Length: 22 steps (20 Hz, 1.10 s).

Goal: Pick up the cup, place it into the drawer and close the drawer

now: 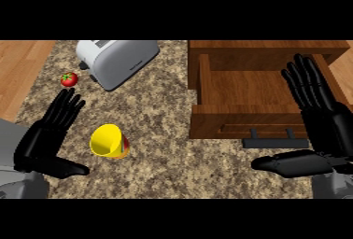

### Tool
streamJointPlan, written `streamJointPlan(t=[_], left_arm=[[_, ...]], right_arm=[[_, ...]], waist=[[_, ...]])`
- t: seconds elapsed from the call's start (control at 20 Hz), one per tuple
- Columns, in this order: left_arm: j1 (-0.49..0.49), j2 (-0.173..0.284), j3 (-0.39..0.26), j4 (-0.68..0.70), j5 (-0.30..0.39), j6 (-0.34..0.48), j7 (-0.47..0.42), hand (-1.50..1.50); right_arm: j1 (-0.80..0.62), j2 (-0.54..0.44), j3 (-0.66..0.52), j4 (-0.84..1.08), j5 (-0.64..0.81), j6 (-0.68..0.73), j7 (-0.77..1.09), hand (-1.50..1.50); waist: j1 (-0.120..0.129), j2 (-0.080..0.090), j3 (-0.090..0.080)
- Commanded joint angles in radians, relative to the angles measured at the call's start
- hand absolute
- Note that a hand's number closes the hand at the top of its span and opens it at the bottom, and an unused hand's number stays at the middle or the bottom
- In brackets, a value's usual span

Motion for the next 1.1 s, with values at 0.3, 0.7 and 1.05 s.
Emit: streamJointPlan(t=[0.3, 0.7, 1.05], left_arm=[[-0.059, 0.005, 0.015, 0.385, -0.161, -0.032, -0.268, -1.5], [-0.162, 0.011, 0.012, 0.675, -0.265, 0.0, -0.446, -1.5], [-0.326, 0.065, 0.047, 1.147, -0.371, 0.014, -0.803, -1.5]], right_arm=[[-0.019, -0.022, -0.065, -0.008, -0.05, 0.025, 0.011, -1.5], [-0.075, 0.009, -0.017, -0.01, 0.026, -0.035, 0.062, -1.5], [-0.115, -0.015, -0.055, 0.063, -0.019, 0.006, 0.025, -1.5]], waist=[[-0.003, 0.0, 0.0], [-0.002, 0.0, 0.0], [-0.015, 0.005, -0.002]])
